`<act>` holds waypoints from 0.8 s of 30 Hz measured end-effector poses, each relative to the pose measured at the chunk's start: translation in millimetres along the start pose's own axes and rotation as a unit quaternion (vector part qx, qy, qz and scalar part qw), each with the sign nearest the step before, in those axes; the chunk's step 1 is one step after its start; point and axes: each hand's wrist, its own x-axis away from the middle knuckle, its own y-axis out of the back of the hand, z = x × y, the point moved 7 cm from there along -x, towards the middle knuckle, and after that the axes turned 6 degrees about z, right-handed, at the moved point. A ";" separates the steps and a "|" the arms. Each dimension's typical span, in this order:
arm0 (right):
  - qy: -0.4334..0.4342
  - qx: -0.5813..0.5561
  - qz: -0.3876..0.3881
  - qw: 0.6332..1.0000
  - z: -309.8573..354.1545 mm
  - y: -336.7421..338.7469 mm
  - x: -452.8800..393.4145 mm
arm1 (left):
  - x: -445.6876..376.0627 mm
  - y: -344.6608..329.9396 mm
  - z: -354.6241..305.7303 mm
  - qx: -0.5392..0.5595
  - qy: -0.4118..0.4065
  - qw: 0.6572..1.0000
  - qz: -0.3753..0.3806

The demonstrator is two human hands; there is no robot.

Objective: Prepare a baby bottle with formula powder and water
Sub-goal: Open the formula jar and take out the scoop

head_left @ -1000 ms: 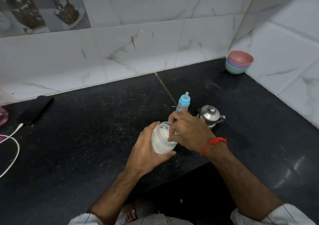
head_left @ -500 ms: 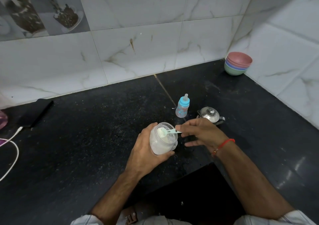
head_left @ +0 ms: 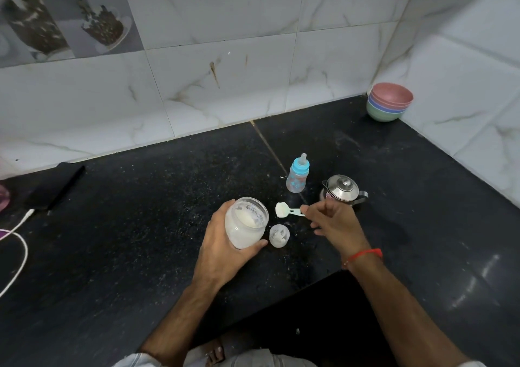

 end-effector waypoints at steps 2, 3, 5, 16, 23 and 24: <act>0.046 0.084 -0.047 0.994 -6.4 -1.0 0.1 | -0.6 3.9 4.4 -0.008 0.004 1.000 -0.009; 0.062 0.136 -0.059 0.987 -10.0 -3.6 1.2 | -1.0 5.4 5.7 -0.010 0.005 1.000 -0.012; 0.100 0.240 -0.073 0.963 -14.6 -10.9 7.0 | -1.5 7.2 7.3 -0.009 0.006 1.000 -0.016; 0.368 0.435 -0.117 0.813 -18.1 -37.8 39.4 | -4.1 5.8 10.2 0.000 0.009 1.000 -0.017; 0.406 0.402 -0.134 0.810 -20.2 -37.6 48.6 | -5.2 3.3 6.9 -0.003 0.005 1.000 -0.011; 0.407 0.399 -0.136 0.811 -20.9 -36.6 48.8 | -5.5 2.8 6.6 -0.003 0.005 1.000 -0.009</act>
